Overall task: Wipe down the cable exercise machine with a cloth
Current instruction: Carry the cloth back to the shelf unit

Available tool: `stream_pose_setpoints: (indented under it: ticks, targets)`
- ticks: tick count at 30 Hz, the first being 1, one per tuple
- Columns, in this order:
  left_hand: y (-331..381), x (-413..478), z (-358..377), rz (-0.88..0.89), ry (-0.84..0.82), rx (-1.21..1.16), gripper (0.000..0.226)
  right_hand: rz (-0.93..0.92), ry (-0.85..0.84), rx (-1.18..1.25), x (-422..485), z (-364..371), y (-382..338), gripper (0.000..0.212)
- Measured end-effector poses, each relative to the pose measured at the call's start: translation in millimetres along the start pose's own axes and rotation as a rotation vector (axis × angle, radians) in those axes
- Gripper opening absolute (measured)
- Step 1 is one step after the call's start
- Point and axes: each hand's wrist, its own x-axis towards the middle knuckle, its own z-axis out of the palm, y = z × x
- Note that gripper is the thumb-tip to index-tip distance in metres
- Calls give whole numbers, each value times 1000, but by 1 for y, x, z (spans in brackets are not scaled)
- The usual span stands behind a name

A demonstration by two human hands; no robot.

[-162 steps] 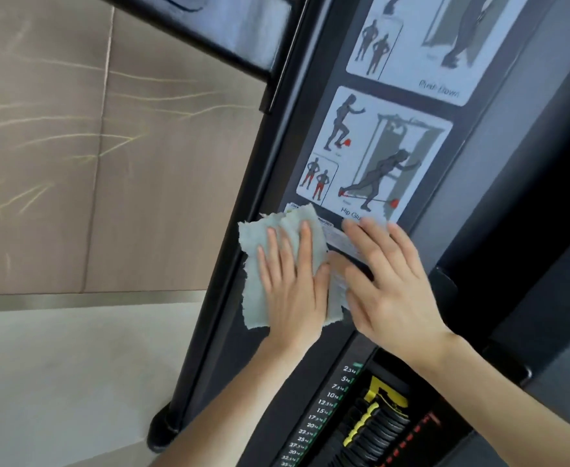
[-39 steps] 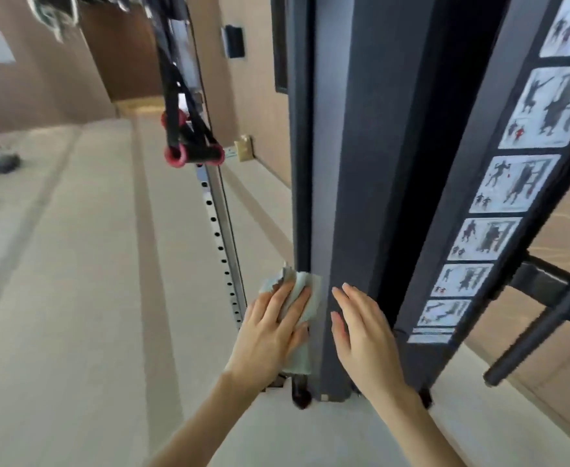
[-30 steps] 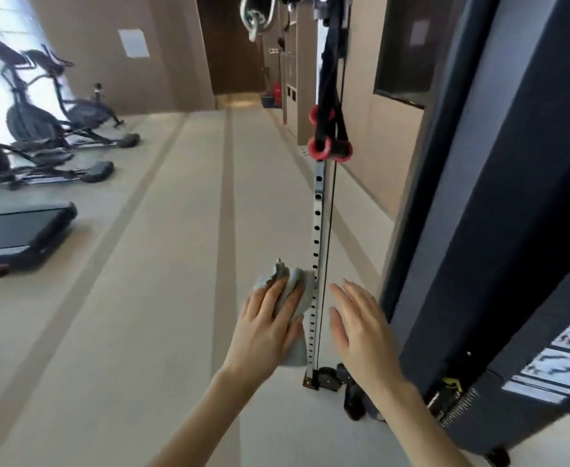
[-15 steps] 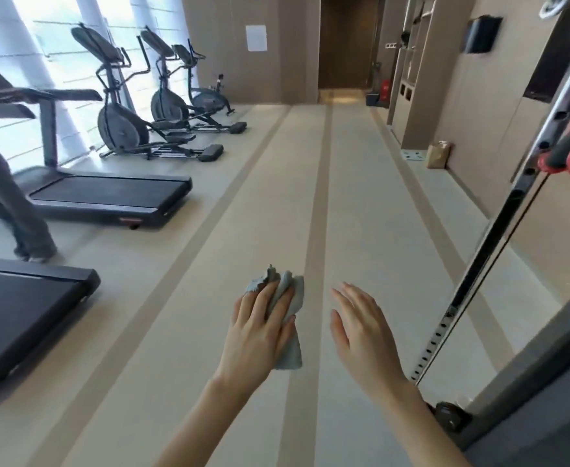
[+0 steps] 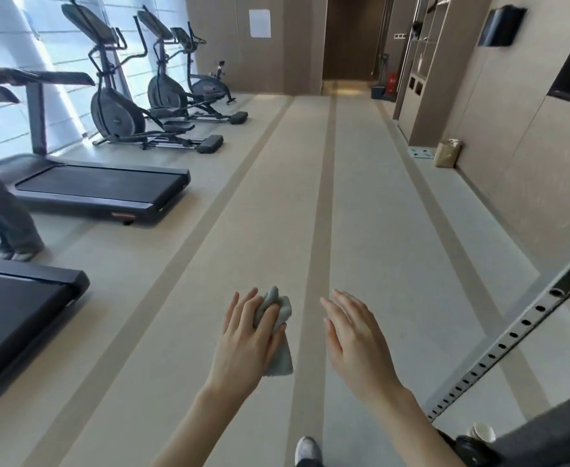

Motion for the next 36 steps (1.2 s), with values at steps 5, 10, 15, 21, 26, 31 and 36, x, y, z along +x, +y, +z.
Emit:
stream_pose_setpoints:
  ticks: [5, 10, 15, 21, 26, 31, 36]
  targets:
    - [-50, 54, 72, 2, 28, 6, 28, 1, -14, 7, 70, 52, 53, 53]
    - [-94, 137, 150, 11, 27, 8, 30, 39, -38, 1, 157, 93, 119, 43]
    - [-129, 215, 217, 11, 52, -18, 24, 32, -57, 0, 241, 133, 181, 49]
    - [-184, 279, 298, -59, 1, 10, 26, 40, -75, 16, 323, 186, 242, 45]
    - [-242, 351, 380, -104, -8, -4, 31, 78, -35, -3, 403, 249, 310, 43]
    - [-309, 444, 472, -145, -28, -48, 36, 123, -10, -34, 507, 311, 381, 43]
    - [-364, 544, 555, -119, -57, -88, 35, 180, 52, -50, 611, 353, 446, 43]
